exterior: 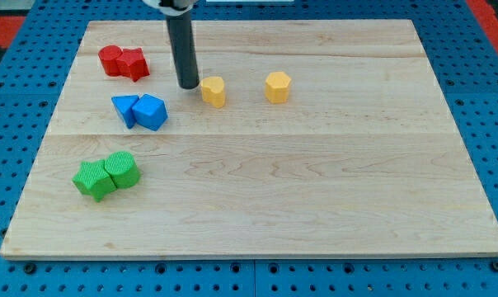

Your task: Place the blue cube diagonally to the yellow heart

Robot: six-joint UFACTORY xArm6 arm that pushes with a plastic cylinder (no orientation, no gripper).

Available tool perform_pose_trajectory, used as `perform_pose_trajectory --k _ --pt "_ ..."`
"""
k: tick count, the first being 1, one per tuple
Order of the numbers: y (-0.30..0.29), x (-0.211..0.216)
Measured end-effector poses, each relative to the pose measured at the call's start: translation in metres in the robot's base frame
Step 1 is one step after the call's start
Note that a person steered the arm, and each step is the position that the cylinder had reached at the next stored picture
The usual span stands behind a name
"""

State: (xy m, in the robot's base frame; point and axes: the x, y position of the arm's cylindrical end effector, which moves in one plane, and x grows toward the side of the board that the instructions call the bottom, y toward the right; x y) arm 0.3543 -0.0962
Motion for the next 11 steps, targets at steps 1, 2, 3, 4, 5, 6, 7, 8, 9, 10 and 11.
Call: perform_pose_trajectory --k 1,2,3,4,5,6,7,8,9,10,11 --pt "0.049 0.014" --pt "0.086 0.017" --pt "0.065 0.084" --pt "-0.003 0.118" --pt "-0.090 0.094" --pt "-0.109 0.097" --pt "-0.120 0.058" --pt "-0.041 0.057" --pt "0.014 0.057" --pt "0.042 0.067" --pt "0.051 0.109"
